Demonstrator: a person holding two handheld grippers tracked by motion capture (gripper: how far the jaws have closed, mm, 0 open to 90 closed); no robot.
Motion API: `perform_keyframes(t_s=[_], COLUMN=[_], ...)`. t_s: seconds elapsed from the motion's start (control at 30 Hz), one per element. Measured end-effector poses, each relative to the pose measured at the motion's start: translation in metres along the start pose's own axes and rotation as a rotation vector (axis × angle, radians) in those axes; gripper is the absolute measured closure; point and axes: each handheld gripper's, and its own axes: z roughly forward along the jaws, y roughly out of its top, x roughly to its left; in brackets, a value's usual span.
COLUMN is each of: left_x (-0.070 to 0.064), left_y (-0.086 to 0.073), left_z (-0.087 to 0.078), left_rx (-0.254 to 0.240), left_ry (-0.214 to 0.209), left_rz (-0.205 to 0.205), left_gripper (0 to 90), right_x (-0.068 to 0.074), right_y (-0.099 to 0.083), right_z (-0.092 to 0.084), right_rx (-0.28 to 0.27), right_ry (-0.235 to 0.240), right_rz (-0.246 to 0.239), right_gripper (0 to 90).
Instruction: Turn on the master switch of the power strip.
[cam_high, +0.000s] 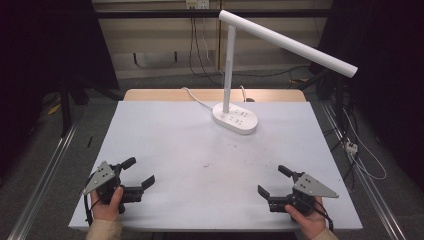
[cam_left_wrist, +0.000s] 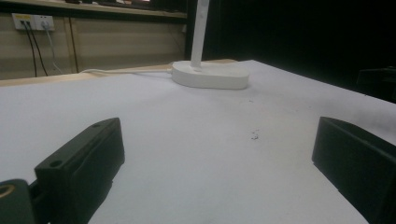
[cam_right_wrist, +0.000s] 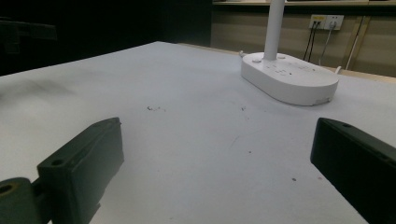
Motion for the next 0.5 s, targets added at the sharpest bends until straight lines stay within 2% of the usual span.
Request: perform_keyframes(t_s=[0.23,0.5], left_x=[0.0,0.001], left_y=[0.0,0.001], left_z=[0.0,0.002], left_rx=[0.0,-0.002], left_ry=[0.003,-0.001], left_rz=[0.001,0.005], left_gripper=[2.1,2.3], right_x=[-0.001,-0.007], right_y=[0.001,0.01], right_z=[0.004,0.017], right_rx=[0.007,0.015], right_ry=[0.006,-0.005], right_rz=[-0.007,0.019], right_gripper=[2.2,3.4])
